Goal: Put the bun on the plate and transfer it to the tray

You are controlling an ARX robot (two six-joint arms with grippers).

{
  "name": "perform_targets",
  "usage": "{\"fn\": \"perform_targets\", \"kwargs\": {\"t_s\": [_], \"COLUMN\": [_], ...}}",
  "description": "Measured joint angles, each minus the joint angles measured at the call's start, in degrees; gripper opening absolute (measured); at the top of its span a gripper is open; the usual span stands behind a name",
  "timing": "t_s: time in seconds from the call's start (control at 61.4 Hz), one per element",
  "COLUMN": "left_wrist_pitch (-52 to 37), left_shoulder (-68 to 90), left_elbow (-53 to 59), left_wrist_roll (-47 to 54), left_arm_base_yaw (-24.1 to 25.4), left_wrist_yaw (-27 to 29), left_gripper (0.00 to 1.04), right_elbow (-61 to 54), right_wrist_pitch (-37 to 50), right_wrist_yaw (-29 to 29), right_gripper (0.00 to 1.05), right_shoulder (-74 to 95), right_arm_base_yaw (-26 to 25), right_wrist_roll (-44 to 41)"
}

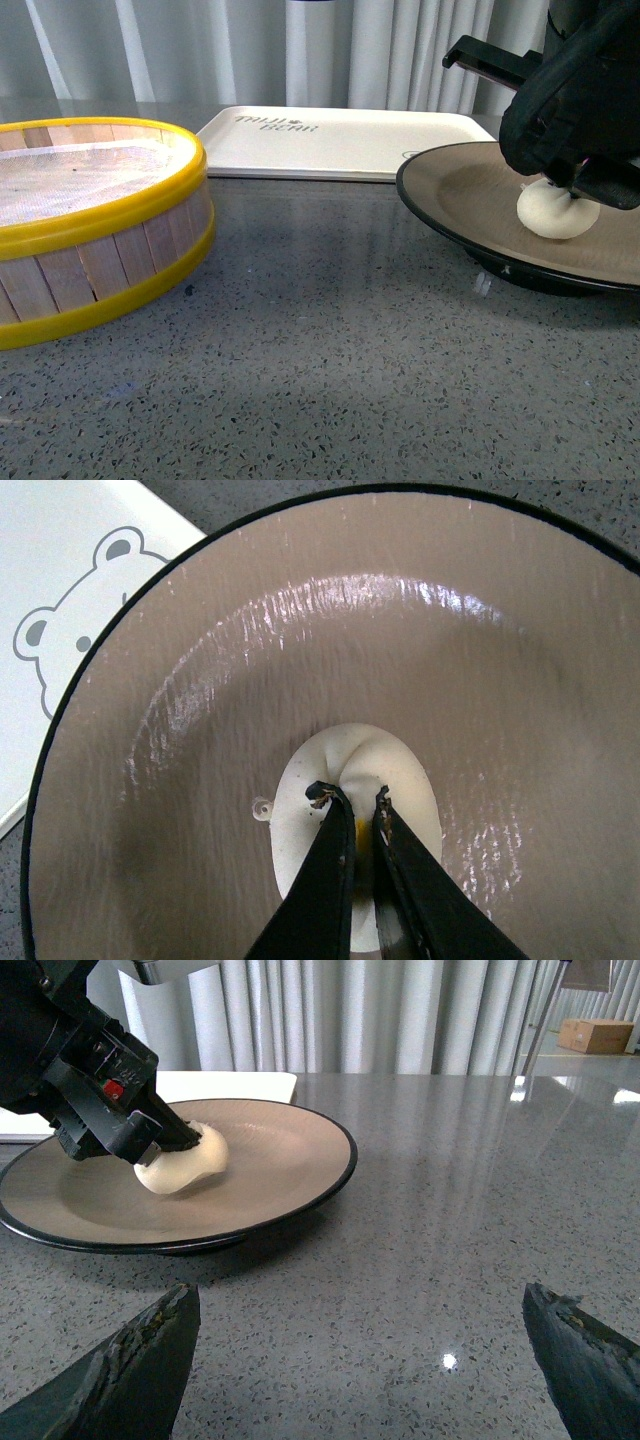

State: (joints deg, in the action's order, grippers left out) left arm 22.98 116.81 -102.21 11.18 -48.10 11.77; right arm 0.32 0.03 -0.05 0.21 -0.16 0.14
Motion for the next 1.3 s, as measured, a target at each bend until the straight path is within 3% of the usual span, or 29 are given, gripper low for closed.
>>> {"fn": "perform_targets", "kwargs": {"t_s": [0.179, 0.261, 0.456, 0.554, 0.619, 0.864, 0.978, 1.141, 1.304], "left_wrist_pitch": [0.0, 0.1, 0.4, 0.7, 0.8, 0.4, -4.7, -17.9, -21.4], "left_shoulder": [0.7, 0.7, 0.7, 0.7, 0.7, 0.0, -4.6, -23.6, -41.0], "left_elbow": [-0.1, -0.3, -0.6, -1.5, -2.0, -2.5, 1.3, 18.2, 37.5], "left_wrist_roll": [0.2, 0.2, 0.2, 0.1, 0.1, -1.0, -1.2, -2.5, -2.5], "left_arm_base_yaw": [0.0, 0.0, 0.0, 0.0, 0.1, 1.0, 2.4, 7.3, 13.2], "left_wrist_yaw": [0.1, 0.1, -0.3, -0.8, -0.9, -1.4, 0.2, 5.0, 6.0], "left_gripper": [0.29, 0.47, 0.74, 0.94, 1.00, 0.98, 0.98, 0.98, 0.98], "right_elbow": [0.0, 0.0, 0.0, 0.0, 0.0, 0.0, 0.0, 0.0, 0.0], "right_wrist_pitch": [0.0, 0.0, 0.0, 0.0, 0.0, 0.0, 0.0, 0.0, 0.0], "right_wrist_yaw": [0.0, 0.0, 0.0, 0.0, 0.0, 0.0, 0.0, 0.0, 0.0], "right_gripper": [0.96, 0.96, 0.96, 0.96, 0.96, 0.96, 0.96, 0.96, 0.96], "right_shoulder": [0.0, 0.0, 0.0, 0.0, 0.0, 0.0, 0.0, 0.0, 0.0], "right_arm_base_yaw": [0.0, 0.0, 0.0, 0.0, 0.0, 0.0, 0.0, 0.0, 0.0], "right_wrist_roll": [0.0, 0.0, 0.0, 0.0, 0.0, 0.0, 0.0, 0.0, 0.0]}}
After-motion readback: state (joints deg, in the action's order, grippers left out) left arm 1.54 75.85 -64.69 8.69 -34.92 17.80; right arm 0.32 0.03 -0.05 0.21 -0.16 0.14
